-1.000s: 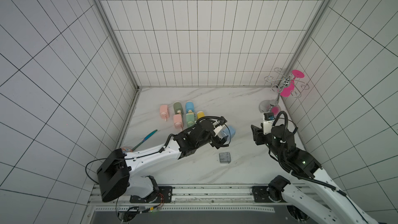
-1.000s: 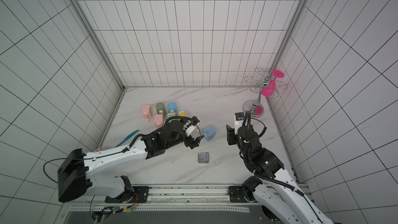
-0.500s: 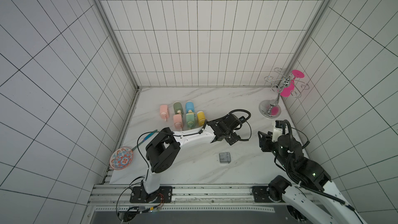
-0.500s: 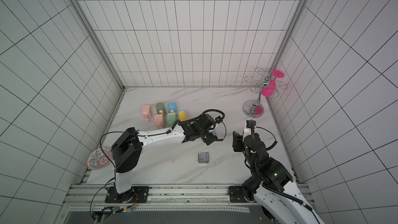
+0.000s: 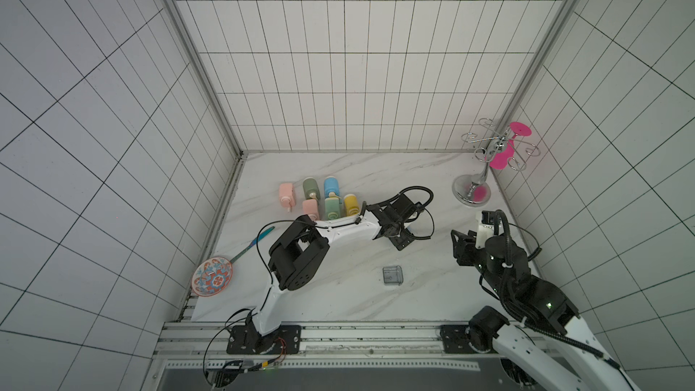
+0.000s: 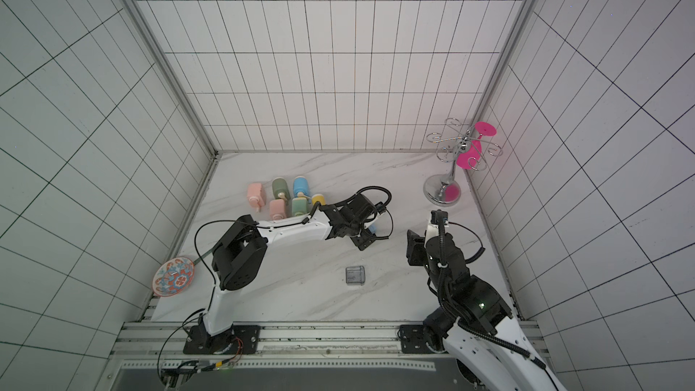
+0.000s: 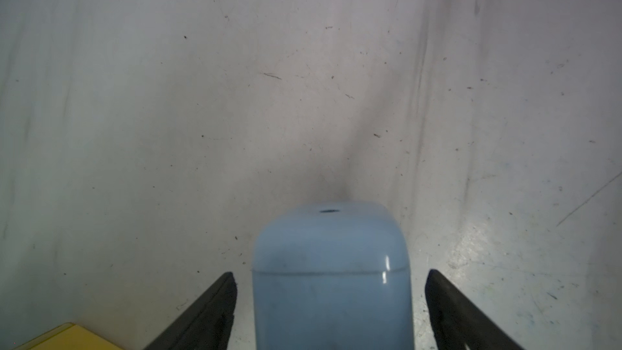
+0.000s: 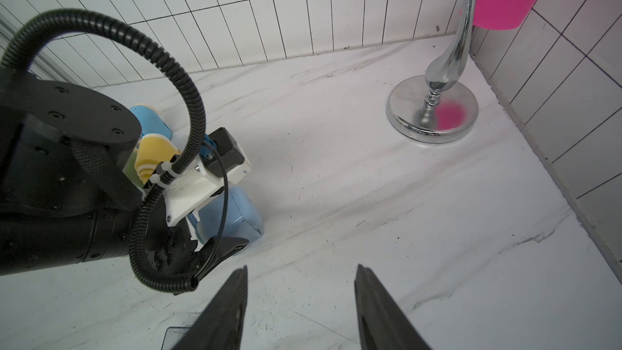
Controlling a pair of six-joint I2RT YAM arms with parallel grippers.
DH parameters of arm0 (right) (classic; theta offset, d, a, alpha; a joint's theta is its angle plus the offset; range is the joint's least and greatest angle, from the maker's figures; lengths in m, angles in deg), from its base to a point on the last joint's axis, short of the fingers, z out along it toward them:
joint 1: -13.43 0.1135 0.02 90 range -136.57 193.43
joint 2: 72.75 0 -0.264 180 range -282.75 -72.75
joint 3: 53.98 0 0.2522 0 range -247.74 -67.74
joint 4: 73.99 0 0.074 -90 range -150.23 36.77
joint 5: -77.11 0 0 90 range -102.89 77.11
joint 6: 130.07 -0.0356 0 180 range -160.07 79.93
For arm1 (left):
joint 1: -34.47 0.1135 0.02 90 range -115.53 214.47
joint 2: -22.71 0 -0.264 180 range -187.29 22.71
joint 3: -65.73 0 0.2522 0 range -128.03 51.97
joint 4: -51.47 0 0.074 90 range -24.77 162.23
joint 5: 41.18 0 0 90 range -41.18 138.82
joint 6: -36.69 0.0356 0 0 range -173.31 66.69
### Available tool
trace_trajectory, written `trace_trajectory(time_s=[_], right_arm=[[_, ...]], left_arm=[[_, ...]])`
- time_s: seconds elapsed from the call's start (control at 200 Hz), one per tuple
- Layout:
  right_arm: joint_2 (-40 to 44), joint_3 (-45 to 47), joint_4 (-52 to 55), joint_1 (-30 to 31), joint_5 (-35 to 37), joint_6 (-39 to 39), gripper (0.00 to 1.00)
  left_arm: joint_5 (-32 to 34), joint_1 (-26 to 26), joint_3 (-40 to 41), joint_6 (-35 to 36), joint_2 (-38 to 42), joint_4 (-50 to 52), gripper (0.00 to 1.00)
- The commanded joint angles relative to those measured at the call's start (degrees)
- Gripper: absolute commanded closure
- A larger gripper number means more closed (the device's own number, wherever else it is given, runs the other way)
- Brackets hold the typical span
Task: Put the tray back into the pencil sharpener
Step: Pick up the pencil sharpener from the center of the board.
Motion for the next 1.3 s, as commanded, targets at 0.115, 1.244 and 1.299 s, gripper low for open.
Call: trace_trajectory(time_s=[0.115,1.244,1.299], right_arm=[[0.16,1.32,0.65,-0.27,0.98,-0.82,0.46],[-17.24,0.1,-1.95,-0.45,-17.94,-7.04,0.5],[-18.21,1.01,-3.36,-0.45,-21.16,-8.61,0.51]], left_arm=[[-2.04,0.54,-1.53,0.21,-1.84,0.38,0.28],[-3.48,1.02,40.54,27.0,44.26,-3.05,0.95],[-3.54,0.54,41.38,26.23,44.26,-2.98,0.95]])
